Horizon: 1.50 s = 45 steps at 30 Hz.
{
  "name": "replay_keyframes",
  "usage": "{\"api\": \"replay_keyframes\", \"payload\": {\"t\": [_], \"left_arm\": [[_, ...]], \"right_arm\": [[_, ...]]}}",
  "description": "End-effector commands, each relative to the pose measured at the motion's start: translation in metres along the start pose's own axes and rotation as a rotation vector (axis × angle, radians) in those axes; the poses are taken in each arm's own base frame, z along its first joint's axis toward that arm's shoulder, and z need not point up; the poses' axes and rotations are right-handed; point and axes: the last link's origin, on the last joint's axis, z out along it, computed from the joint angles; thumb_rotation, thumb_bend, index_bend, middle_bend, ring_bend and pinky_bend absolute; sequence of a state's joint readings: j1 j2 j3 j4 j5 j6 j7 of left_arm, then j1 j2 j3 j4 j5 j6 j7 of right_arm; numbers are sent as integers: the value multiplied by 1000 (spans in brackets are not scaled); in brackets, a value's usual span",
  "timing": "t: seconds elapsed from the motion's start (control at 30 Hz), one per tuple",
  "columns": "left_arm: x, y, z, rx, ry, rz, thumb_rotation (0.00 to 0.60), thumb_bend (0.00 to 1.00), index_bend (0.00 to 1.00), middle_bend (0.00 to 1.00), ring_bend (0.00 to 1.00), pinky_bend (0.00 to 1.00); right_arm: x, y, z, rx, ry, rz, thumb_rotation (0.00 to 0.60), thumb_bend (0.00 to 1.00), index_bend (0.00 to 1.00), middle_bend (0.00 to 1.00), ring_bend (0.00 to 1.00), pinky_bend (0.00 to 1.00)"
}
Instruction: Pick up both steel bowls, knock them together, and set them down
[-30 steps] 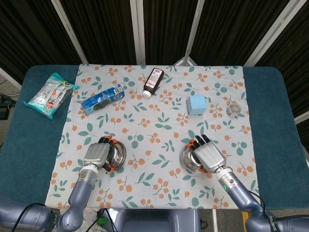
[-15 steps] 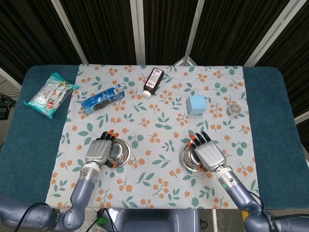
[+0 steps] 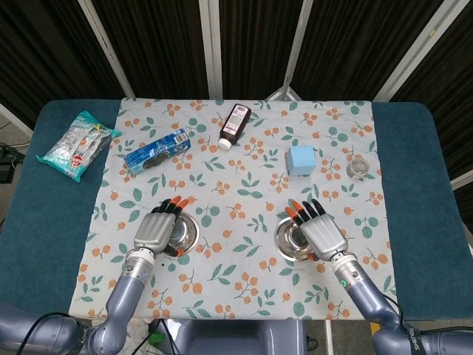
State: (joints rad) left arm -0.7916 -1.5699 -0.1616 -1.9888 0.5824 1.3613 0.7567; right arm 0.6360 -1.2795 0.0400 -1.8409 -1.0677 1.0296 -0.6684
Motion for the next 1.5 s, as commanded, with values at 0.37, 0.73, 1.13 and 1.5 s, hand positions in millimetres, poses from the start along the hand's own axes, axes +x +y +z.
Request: {"api": "replay_keyframes", "payload": {"t": [0.37,0.73,1.13,1.5], "left_arm": [[55,-36,-67,40,172,67,600,0,112,0,0,154],[35,-98,-125,89,332,187,600,0,118,0,0,148],[1,-164,-182,148,515,39,600,0,119,0,0,127],[3,-180,-184,100,563,41,600,0,119,0,0,126]], "right_arm": [[39,35,-27,-105,216,168,600,68,128,0,33,0],[22,44,-86,-124,285,247,600,69,130,0,36,0],[-9,60,-156,-175,341,246,600,68,130,0,35,0],[-18,72,-180,-216,316,225,600,68,130,0,36,0]]}}
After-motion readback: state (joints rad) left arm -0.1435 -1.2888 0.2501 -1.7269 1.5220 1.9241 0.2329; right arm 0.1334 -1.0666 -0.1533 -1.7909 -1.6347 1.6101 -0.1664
